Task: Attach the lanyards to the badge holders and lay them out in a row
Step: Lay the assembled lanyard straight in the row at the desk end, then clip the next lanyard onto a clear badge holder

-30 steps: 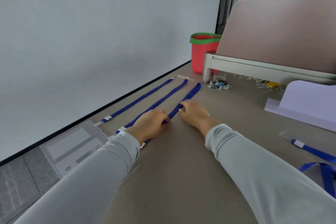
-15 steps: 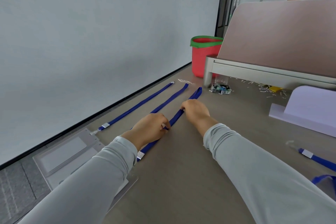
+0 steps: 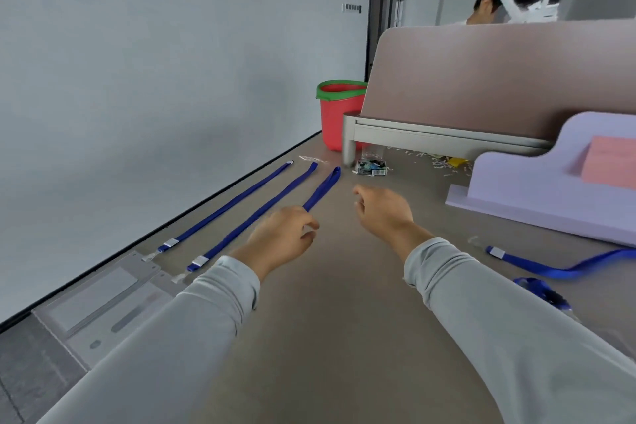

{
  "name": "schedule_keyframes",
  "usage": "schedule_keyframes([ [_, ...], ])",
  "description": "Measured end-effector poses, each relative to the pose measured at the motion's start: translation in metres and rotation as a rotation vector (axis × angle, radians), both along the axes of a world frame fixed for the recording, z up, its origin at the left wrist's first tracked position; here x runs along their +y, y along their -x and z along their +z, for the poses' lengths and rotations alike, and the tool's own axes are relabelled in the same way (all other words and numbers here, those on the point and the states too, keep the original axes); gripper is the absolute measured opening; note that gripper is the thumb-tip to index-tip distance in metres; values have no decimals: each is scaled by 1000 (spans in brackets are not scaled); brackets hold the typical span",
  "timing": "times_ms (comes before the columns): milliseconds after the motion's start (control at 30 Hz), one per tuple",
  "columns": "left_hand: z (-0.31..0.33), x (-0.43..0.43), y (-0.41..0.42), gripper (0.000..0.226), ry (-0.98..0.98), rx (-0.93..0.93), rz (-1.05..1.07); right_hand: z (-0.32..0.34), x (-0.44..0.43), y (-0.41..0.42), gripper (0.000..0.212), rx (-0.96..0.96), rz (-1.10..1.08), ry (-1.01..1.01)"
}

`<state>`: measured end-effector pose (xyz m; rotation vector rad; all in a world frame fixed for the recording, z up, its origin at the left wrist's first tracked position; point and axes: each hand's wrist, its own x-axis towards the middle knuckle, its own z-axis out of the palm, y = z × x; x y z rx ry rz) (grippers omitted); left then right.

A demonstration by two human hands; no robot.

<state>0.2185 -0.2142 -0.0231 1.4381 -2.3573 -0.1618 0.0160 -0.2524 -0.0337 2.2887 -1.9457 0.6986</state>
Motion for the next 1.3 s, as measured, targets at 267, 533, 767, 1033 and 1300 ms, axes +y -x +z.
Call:
schedule_keyframes([
  [267,-1,43,99,25,70,72,-214,19,120,115,20,-11,-217,31],
  [533,-18,102,188,24,17,77,-416,18,231,193,15,-97,-376,-119],
  [767,-21,140,230,18,22,27,-642,3,293,226,17,-218,-411,-253],
  [1033,-21,148,237,23,62,-110,-428,-15,320,227,14,-255,-282,-319],
  [1300,-23,139,250,54,-125,-248,-409,-14,311,223,40,-303,-337,-277],
])
